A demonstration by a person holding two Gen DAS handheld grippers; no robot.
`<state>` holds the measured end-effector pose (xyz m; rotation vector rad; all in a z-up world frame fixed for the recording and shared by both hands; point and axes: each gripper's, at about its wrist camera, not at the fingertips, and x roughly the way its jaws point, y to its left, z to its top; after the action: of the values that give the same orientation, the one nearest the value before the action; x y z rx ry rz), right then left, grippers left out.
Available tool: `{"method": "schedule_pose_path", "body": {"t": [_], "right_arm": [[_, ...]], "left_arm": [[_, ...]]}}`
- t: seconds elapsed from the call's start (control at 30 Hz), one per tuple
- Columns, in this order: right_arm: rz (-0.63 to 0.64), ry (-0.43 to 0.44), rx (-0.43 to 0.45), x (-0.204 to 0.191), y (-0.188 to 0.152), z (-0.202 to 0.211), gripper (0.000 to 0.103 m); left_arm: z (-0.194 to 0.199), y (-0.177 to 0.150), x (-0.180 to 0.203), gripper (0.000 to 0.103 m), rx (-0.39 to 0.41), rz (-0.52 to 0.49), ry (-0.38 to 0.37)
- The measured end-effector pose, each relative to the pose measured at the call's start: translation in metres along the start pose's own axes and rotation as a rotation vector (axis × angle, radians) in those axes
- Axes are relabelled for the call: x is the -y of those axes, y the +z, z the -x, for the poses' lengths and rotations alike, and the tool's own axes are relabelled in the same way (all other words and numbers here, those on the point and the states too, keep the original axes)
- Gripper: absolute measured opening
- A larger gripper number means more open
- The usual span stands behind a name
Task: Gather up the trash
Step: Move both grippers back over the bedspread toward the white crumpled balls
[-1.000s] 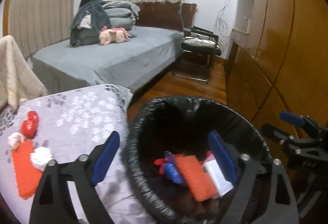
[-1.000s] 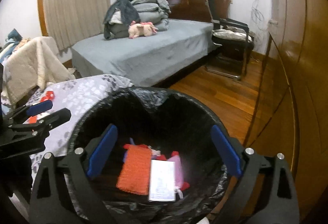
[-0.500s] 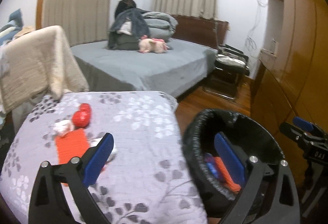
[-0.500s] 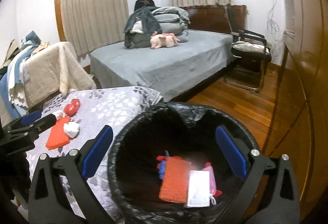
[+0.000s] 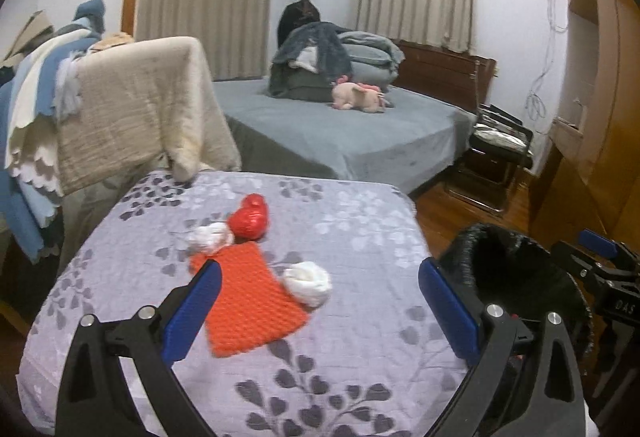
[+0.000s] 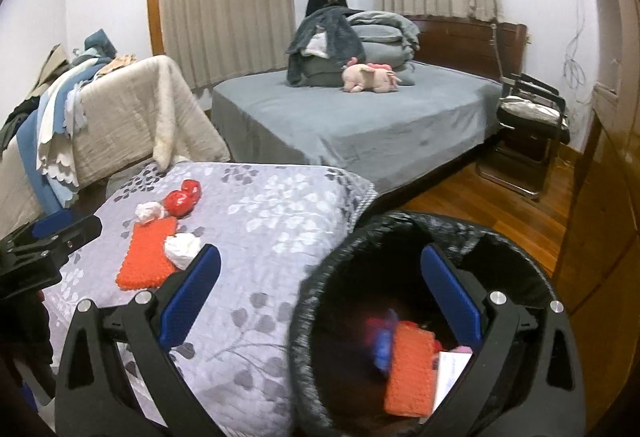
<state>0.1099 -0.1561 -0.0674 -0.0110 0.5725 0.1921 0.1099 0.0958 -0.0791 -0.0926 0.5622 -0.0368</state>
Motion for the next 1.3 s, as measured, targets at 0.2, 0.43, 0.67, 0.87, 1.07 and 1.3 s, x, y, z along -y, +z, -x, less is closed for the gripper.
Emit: {"method": "schedule_pose_path", "body": {"t": [0.2,0.43,0.67,0.87,1.07,1.3], "right_arm": [[0.019,0.030,0.000,-0.028,0.006,-0.021,0.098],[0.036,0.058,-0.020,-0.063,0.007,-0.059,0.098],[0.051,0.079,-0.059,-0.098,0.002,-0.098,0.098],[0.069,0.087,-0.110,-0.126,-0.005,-0.134,0.098],[0.081,0.088,-0.140,-0.146,-0.012,-0.157,0.097],[0.079,0.078,-0.181,-0.158,-0.018,-0.180,0.097]], "left_arm": [[-0.002,-0.002,-0.030,0.097,0.003,0.029,0.050],[-0.017,-0.006,-0.065,0.097,-0.011,0.054,0.109],[-0.034,-0.012,-0.095,0.097,-0.040,0.064,0.152],[-0.046,-0.017,-0.114,0.097,-0.066,0.075,0.170],[-0.053,-0.022,-0.128,0.097,-0.086,0.081,0.184],[-0.057,-0.026,-0.144,0.097,-0.103,0.094,0.201]]}}
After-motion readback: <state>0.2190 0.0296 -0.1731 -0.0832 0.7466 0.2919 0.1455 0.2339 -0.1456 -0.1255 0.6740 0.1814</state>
